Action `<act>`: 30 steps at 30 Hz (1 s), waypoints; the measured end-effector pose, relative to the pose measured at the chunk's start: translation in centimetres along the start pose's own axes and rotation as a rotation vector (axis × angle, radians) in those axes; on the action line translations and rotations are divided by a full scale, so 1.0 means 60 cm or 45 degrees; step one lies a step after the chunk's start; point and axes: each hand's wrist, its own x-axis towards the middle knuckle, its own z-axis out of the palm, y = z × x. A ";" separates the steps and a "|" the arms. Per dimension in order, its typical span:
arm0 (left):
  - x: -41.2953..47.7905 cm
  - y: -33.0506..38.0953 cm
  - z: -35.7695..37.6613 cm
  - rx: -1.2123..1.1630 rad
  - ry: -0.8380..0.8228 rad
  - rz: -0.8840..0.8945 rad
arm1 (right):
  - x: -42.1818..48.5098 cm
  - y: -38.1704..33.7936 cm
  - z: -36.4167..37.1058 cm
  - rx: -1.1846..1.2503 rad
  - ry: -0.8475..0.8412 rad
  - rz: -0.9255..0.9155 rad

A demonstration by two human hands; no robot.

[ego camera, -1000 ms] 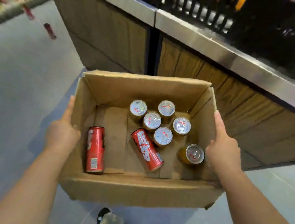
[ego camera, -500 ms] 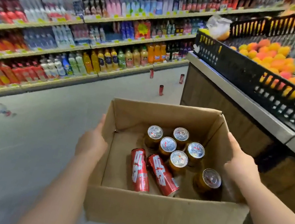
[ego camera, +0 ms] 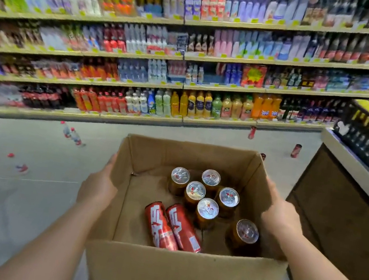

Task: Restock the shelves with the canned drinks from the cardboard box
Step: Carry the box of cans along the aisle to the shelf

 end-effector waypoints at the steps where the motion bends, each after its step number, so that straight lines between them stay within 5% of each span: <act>1: 0.018 0.007 -0.003 -0.012 0.015 -0.027 | 0.030 -0.016 -0.004 0.004 -0.018 -0.027; 7: 0.145 0.042 -0.023 -0.075 0.083 -0.141 | 0.197 -0.110 -0.011 0.048 -0.087 -0.043; 30: 0.921 0.102 -0.069 -0.086 0.120 -0.023 | 0.801 -0.545 0.159 0.074 0.056 -0.119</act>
